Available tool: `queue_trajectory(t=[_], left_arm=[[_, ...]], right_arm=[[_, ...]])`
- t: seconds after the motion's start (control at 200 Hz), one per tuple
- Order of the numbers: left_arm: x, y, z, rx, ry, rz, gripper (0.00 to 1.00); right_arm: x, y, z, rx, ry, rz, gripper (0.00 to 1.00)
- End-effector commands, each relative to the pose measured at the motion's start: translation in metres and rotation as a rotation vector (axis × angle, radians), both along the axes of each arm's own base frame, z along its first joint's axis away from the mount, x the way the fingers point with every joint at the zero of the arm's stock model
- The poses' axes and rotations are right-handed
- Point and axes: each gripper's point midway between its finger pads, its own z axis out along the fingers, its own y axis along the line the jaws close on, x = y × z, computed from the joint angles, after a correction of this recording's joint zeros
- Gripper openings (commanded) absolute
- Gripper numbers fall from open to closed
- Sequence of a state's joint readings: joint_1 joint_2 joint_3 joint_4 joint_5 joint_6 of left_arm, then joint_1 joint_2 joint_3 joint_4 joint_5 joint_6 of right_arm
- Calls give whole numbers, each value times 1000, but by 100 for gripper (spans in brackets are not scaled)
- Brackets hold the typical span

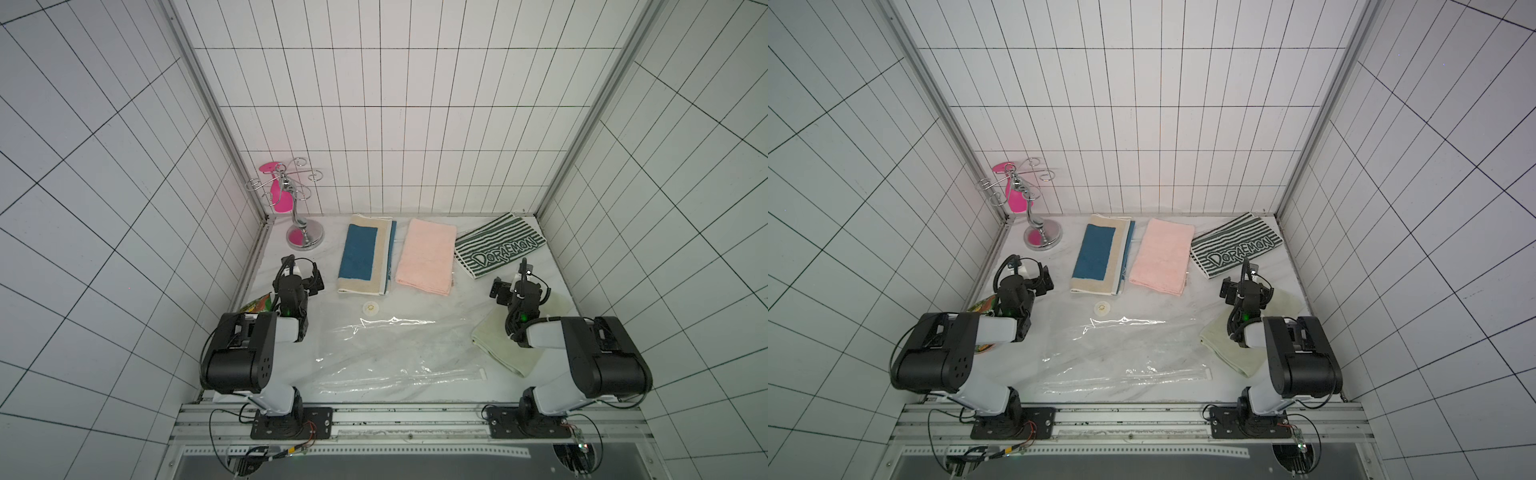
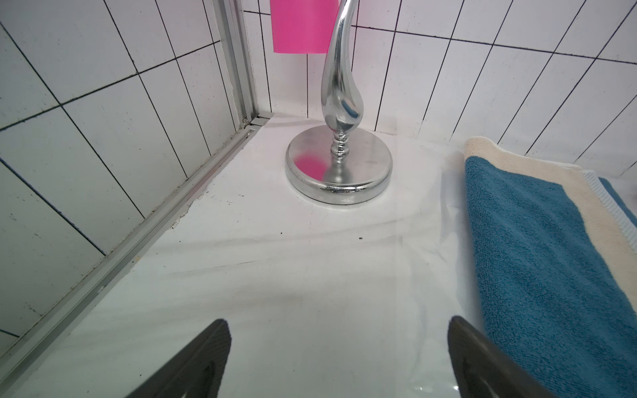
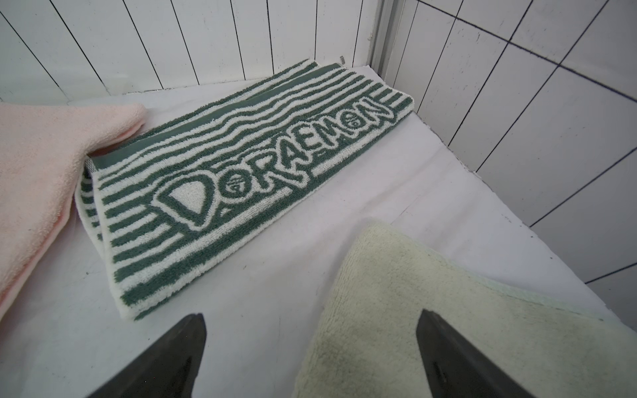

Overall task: Place the folded towel into the vacuum bag
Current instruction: Adjust the towel at the center of the board.

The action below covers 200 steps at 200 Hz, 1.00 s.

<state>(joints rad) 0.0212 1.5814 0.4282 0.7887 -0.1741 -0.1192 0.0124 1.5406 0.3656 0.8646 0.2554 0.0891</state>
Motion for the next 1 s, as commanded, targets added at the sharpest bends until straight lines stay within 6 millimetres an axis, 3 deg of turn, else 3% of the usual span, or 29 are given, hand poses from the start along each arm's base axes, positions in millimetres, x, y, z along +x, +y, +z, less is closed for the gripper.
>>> queue_trajectory(t=[0.0, 0.305, 0.43, 0.515, 0.59, 0.675, 0.725, 0.865, 0.995], left_arm=[[3, 1, 12, -6, -35, -1, 99], [4, 0, 13, 5, -36, -5, 98], [2, 12, 29, 59, -50, 131, 99], [1, 9, 45, 112, -5, 182, 99], [0, 11, 61, 132, 6, 251, 99], [-1, 13, 82, 104, -42, 314, 99], [0, 4, 93, 95, -30, 292, 99], [1, -23, 128, 48, -9, 214, 99], [-4, -27, 153, -177, 62, 225, 99]], right_arm=[[9, -4, 16, -7, -49, -9, 99], [10, -3, 17, -9, -48, -9, 99], [11, 2, 23, -37, -21, -6, 99], [11, 6, 40, -109, -3, -43, 99], [11, 9, 67, -148, -2, -61, 99], [6, 6, 91, -40, -16, -147, 99], [3, 10, 107, -36, 6, -185, 99], [8, 54, 148, -75, 107, -85, 99], [17, 108, 156, 271, 198, 125, 99]])
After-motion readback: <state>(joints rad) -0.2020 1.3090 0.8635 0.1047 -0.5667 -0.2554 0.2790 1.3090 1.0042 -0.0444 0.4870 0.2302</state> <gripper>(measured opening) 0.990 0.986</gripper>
